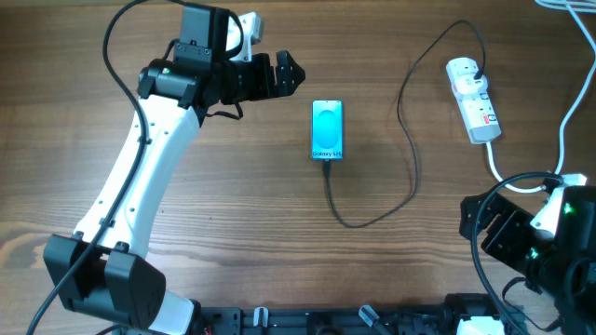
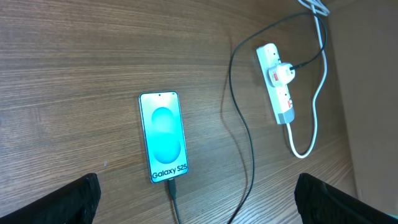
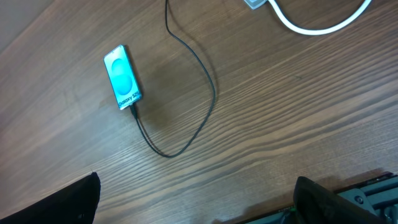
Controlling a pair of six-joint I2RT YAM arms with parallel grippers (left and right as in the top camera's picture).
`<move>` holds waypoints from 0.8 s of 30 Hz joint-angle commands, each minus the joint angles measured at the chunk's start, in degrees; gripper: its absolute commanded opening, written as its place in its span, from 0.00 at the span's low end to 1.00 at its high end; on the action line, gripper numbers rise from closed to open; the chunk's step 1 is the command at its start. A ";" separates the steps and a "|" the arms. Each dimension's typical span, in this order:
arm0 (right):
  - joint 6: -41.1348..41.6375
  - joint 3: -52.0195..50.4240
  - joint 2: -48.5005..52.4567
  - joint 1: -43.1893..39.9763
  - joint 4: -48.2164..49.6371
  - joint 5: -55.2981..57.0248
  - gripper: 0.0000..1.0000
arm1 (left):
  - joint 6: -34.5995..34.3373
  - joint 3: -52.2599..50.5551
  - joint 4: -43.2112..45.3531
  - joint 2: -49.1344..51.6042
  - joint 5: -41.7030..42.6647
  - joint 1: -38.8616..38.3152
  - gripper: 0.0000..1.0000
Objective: Plug charger to phone and switch on socket
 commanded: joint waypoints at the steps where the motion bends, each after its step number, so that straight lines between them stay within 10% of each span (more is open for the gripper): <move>1: 0.87 -0.57 -0.04 0.35 0.17 0.94 1.00 | 1.14 -0.09 0.15 0.39 -0.52 -0.04 1.00; 16: -0.17 -0.61 -0.07 0.35 2.64 1.33 1.00 | 1.14 -0.09 0.15 0.39 -0.52 -0.04 1.00; 24: -14.36 -0.63 -2.86 0.35 9.84 -0.90 1.00 | 1.14 -0.09 0.15 0.39 -0.52 -0.04 1.00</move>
